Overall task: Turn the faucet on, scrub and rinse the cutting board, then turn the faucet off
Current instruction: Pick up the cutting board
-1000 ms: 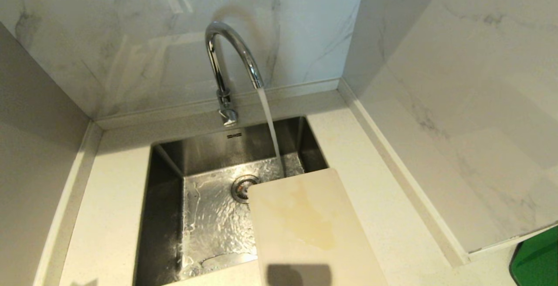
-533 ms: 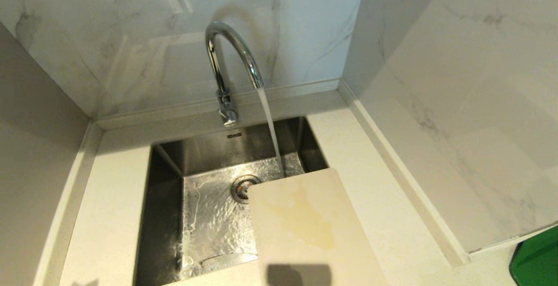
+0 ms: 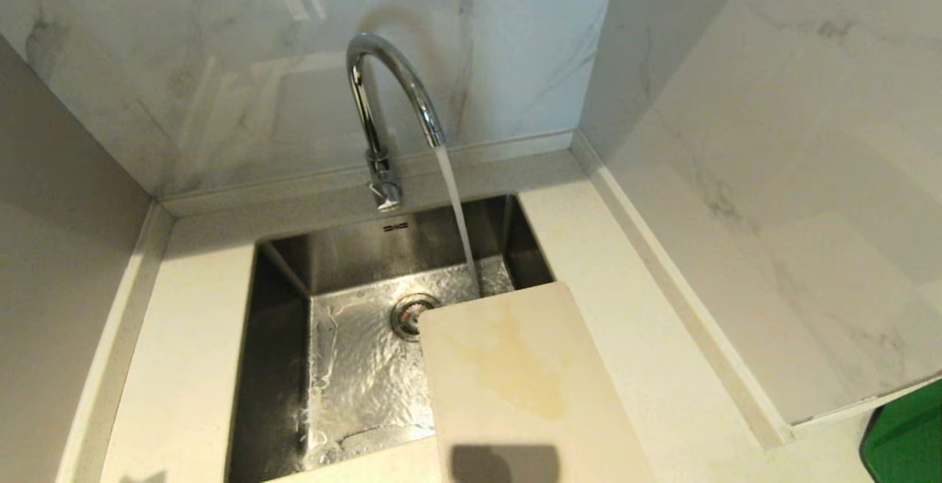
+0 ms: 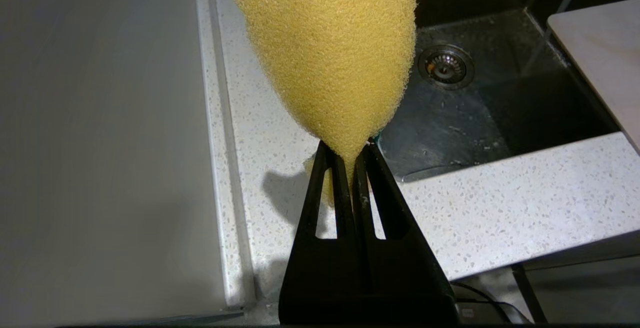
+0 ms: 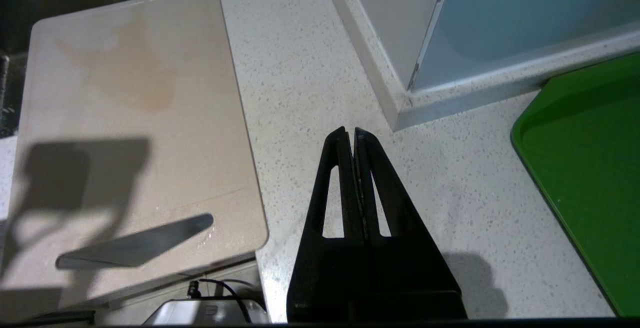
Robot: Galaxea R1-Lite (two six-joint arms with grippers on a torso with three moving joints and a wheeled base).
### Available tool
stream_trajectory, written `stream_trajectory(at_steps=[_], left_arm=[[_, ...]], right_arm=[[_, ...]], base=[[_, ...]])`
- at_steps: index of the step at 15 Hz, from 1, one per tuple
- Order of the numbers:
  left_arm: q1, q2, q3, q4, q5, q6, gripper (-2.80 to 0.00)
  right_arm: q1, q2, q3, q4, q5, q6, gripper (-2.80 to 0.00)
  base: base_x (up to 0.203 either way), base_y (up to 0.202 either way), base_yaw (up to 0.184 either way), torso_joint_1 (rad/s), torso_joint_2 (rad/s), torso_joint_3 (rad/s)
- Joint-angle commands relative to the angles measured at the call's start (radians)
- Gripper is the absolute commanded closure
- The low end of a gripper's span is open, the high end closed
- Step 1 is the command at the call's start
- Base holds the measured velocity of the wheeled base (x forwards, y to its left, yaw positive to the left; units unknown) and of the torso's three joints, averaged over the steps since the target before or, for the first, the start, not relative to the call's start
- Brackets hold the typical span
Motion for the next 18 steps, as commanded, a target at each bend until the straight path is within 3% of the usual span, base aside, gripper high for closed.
stream_trajectory(at_steps=[1,14,18], left_arm=[[0.000,0.002,-0.001,0.000,0.001,0.000,0.00],[0.000,0.002,-0.001,0.000,0.001,0.000,0.00],[0.000,0.002,-0.001,0.000,0.001,0.000,0.00]], right_arm=[[0.001,-0.002,0.000,0.000,0.000,0.000,0.00],[-0.001,-0.002,0.000,-0.002,0.002,-0.003,0.00],[0.000,-0.002,0.000,-0.002,0.001,-0.014,0.00]], base=[[-0.143,0.000,-0.003,0.025,0.01,0.001],[-0.213,0.000,0.019,0.000,0.00,0.002],[-0.033,0.000,-0.001,0.001,0.00,0.002]])
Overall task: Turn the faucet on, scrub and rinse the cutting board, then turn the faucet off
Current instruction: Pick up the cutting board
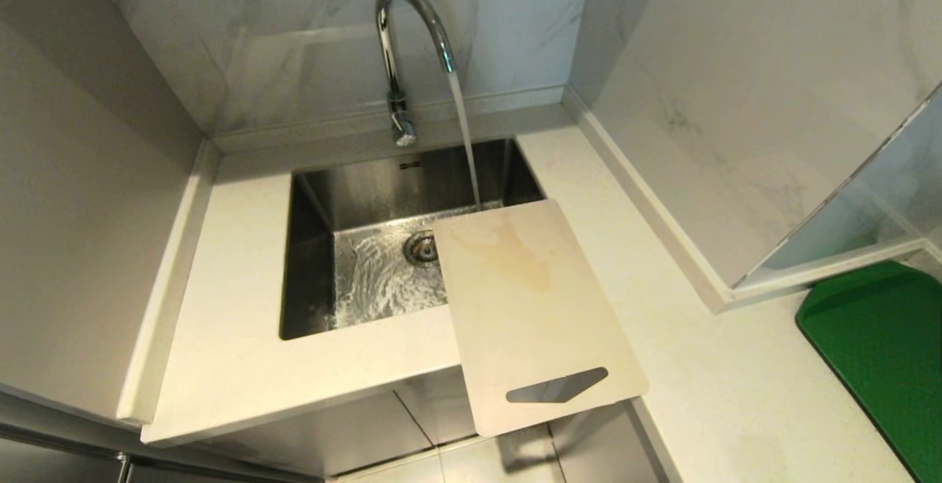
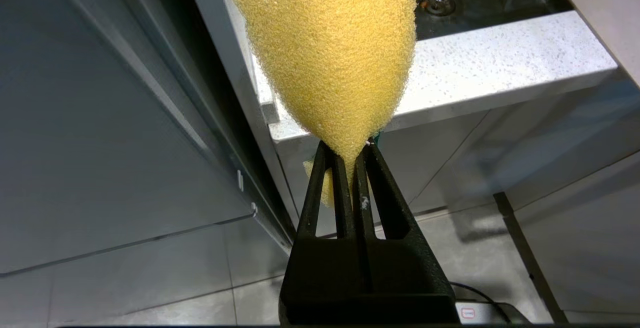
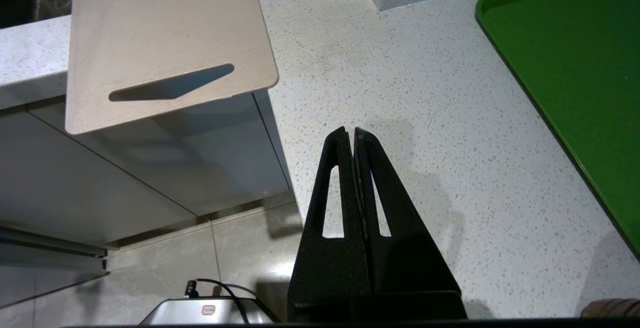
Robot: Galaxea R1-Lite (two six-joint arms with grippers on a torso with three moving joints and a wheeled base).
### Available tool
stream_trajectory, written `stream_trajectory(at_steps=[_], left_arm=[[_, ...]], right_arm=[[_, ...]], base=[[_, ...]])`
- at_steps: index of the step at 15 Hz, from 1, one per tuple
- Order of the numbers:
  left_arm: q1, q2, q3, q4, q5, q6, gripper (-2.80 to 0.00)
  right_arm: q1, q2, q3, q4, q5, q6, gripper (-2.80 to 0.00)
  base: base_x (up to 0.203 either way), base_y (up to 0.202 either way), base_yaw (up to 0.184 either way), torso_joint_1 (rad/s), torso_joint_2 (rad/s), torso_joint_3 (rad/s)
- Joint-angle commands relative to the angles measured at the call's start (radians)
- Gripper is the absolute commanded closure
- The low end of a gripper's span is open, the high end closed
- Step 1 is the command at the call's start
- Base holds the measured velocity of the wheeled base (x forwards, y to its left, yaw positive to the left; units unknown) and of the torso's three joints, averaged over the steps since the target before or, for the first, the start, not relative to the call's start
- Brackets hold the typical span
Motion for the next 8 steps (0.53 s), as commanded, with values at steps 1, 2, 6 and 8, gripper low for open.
stream_trajectory(at_steps=[1,2,6,8], left_arm=[[0.000,0.001,0.001,0.001,0.000,0.000,0.00],[0.000,0.001,0.001,0.001,0.000,0.000,0.00],[0.000,0.001,0.001,0.001,0.000,0.000,0.00],[0.000,0.001,0.000,0.001,0.000,0.000,0.00]], right_arm=[[0.000,-0.002,0.000,0.000,-0.007,-0.012,0.00],[-0.001,-0.002,-0.001,0.006,-0.010,-0.016,0.00],[-0.001,0.129,-0.224,0.097,0.004,0.114,0.00],[-0.002,0.283,-0.346,0.133,0.022,0.322,0.00]], base=[[0.000,0.000,0.000,0.000,0.00,0.000],[0.000,0.000,0.000,0.000,0.00,0.000],[0.000,0.000,0.000,0.000,0.00,0.000],[0.000,0.000,0.000,0.000,0.00,0.000]])
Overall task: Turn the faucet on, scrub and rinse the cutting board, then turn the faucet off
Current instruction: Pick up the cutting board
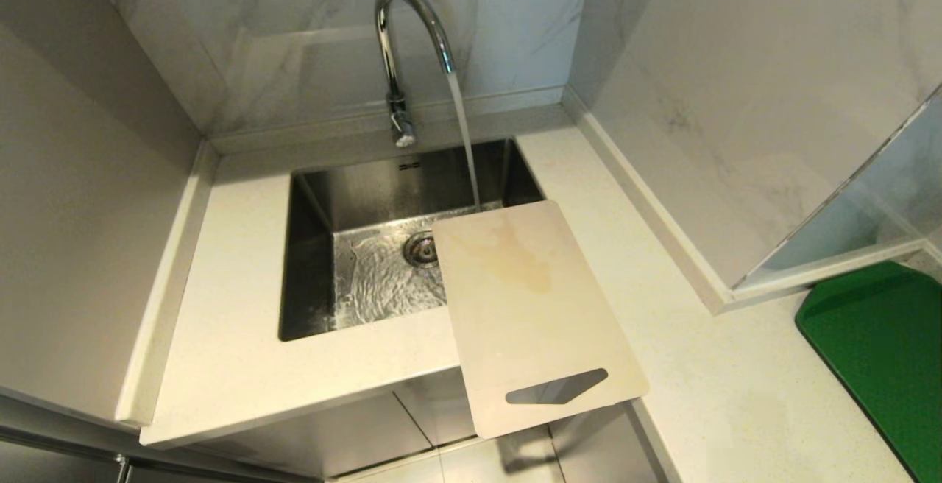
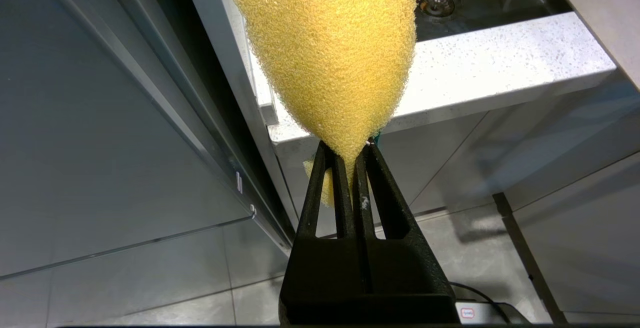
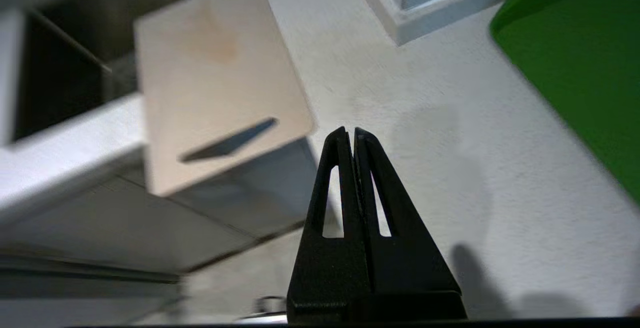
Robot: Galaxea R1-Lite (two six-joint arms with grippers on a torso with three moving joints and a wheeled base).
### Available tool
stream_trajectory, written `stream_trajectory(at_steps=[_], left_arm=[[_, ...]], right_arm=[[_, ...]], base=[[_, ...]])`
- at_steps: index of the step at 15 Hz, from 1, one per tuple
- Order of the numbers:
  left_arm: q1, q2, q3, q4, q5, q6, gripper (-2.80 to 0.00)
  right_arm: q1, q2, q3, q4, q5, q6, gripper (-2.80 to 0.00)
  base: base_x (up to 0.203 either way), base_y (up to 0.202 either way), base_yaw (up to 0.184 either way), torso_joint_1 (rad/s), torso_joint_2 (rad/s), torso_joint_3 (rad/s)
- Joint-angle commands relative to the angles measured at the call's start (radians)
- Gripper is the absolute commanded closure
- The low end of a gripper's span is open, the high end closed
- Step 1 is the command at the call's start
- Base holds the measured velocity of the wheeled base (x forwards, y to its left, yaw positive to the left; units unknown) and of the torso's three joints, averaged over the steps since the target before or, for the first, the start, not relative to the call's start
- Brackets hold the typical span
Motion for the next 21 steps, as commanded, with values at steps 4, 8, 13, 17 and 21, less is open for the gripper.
stream_trajectory(at_steps=[4,8,13,17,21], left_arm=[[0.000,0.001,-0.001,0.000,0.000,0.000,0.00],[0.000,0.001,-0.001,0.000,0.000,0.000,0.00],[0.000,0.001,0.000,0.000,0.000,0.000,0.00],[0.000,0.001,0.000,0.000,0.000,0.000,0.00],[0.000,0.001,-0.001,0.000,0.000,0.000,0.00]], right_arm=[[-0.001,0.442,-0.169,0.122,0.101,0.531,0.00],[0.000,0.651,-0.195,0.215,0.161,0.775,0.00],[0.008,0.834,-0.331,0.294,0.243,0.895,0.00],[0.107,0.923,-0.403,0.321,0.246,1.026,0.00],[0.150,0.978,-0.438,0.355,0.199,1.101,0.00]], base=[[0.000,0.000,0.000,0.000,0.00,0.000],[0.000,0.000,0.000,0.000,0.00,0.000],[0.000,0.000,0.000,0.000,0.00,0.000],[0.000,0.000,0.000,0.000,0.00,0.000],[0.000,0.000,0.000,0.000,0.00,0.000]])
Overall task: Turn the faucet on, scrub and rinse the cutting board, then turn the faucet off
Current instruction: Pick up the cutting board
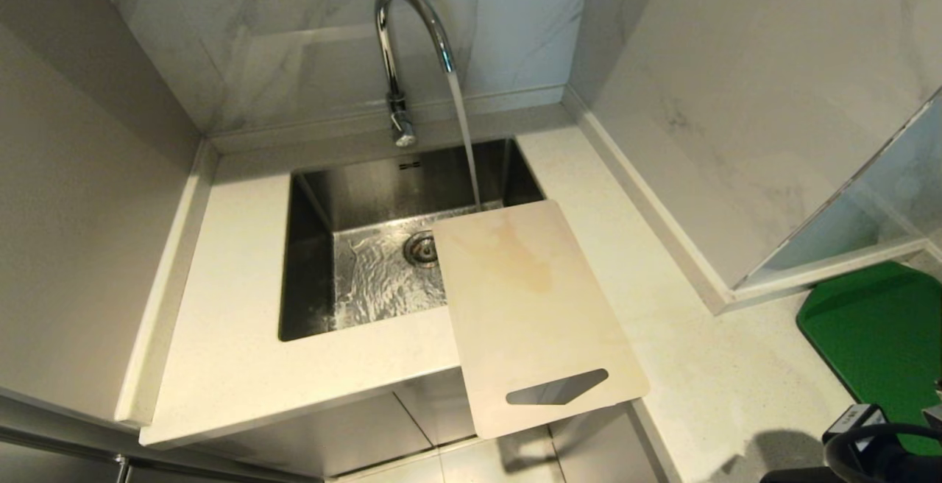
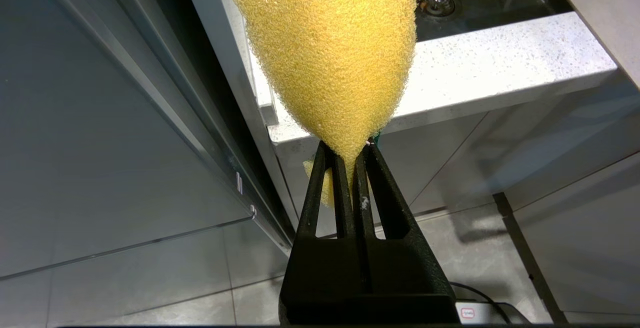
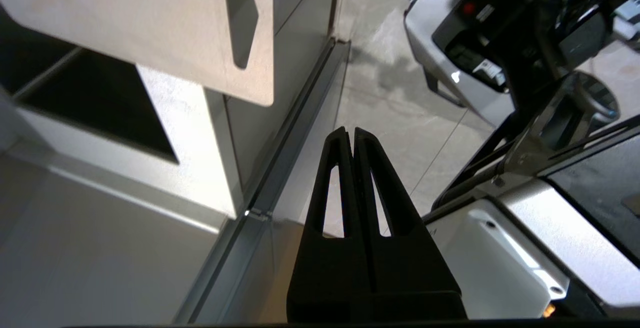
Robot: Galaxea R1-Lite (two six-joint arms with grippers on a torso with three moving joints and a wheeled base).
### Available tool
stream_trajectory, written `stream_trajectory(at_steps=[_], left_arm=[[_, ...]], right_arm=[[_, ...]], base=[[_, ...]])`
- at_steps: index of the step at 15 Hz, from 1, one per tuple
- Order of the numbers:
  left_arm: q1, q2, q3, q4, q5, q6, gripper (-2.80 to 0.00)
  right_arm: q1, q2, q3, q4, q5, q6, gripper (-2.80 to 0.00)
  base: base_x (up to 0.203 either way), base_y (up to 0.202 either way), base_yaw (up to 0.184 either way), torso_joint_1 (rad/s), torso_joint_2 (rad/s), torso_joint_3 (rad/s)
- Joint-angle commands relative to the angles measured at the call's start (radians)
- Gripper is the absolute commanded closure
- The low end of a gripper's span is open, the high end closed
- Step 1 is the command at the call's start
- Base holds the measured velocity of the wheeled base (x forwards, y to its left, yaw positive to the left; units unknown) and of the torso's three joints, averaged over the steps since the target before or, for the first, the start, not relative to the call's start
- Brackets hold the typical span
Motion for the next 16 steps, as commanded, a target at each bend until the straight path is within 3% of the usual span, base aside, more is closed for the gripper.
stream_trajectory(at_steps=[1,5,7,11,15,16], left_arm=[[0.000,0.001,0.000,0.001,0.000,0.000,0.00],[0.000,0.001,-0.001,0.001,0.000,0.000,0.00],[0.000,0.001,0.000,0.001,0.000,0.000,0.00],[0.000,0.001,-0.001,0.001,0.000,0.000,0.00],[0.000,0.001,-0.001,0.001,0.000,0.000,0.00],[0.000,0.001,-0.001,0.001,0.000,0.000,0.00]], right_arm=[[0.010,0.052,-0.017,-0.003,-0.048,0.005,0.00],[0.010,0.139,-0.074,-0.056,-0.095,0.000,0.00],[0.010,0.171,-0.175,-0.048,-0.118,-0.003,0.00],[0.010,0.311,-0.415,0.212,-0.173,0.031,0.00],[0.012,0.395,-0.395,0.302,-0.158,0.036,0.00],[0.025,0.408,-0.390,0.302,-0.124,0.046,-1.01]], base=[[0.000,0.000,0.000,0.000,0.00,0.000],[0.000,0.000,0.000,0.000,0.00,0.000],[0.000,0.000,0.000,0.000,0.00,0.000],[0.000,0.000,0.000,0.000,0.00,0.000],[0.000,0.000,0.000,0.000,0.00,0.000],[0.000,0.000,0.000,0.000,0.00,0.000]])
